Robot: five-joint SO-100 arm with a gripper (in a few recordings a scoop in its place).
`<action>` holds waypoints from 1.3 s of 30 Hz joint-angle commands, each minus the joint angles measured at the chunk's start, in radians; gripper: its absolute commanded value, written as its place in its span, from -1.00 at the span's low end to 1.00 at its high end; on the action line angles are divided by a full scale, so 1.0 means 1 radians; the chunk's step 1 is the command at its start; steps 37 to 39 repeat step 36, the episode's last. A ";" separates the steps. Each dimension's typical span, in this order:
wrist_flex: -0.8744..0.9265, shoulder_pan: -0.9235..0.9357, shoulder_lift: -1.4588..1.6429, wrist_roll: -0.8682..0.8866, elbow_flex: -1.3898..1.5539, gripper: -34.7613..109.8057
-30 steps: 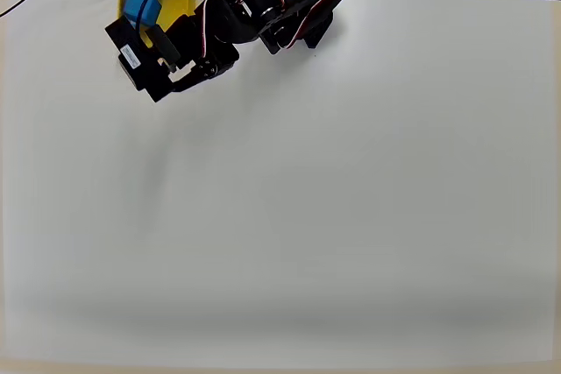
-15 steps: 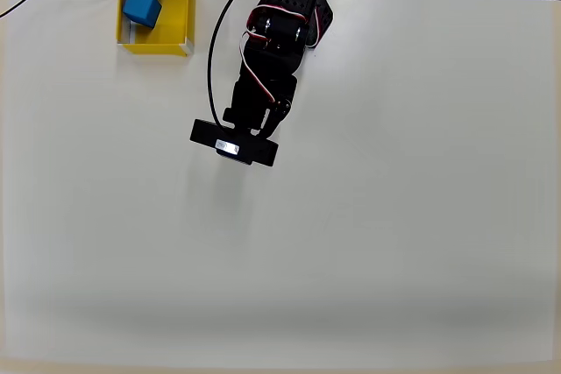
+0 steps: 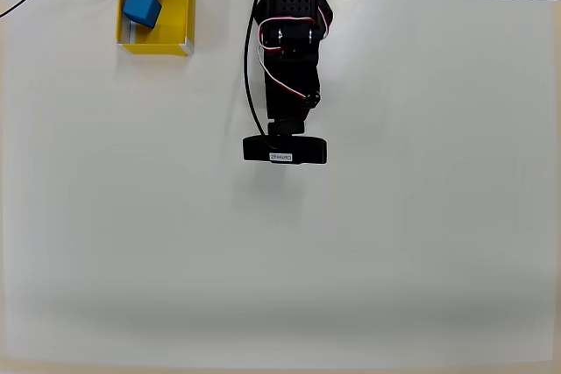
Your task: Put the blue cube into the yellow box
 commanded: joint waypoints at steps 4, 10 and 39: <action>0.091 -0.009 0.023 0.072 0.026 -0.51; 0.091 0.058 0.025 0.074 0.026 -0.49; 0.089 0.038 0.021 0.074 0.026 -0.49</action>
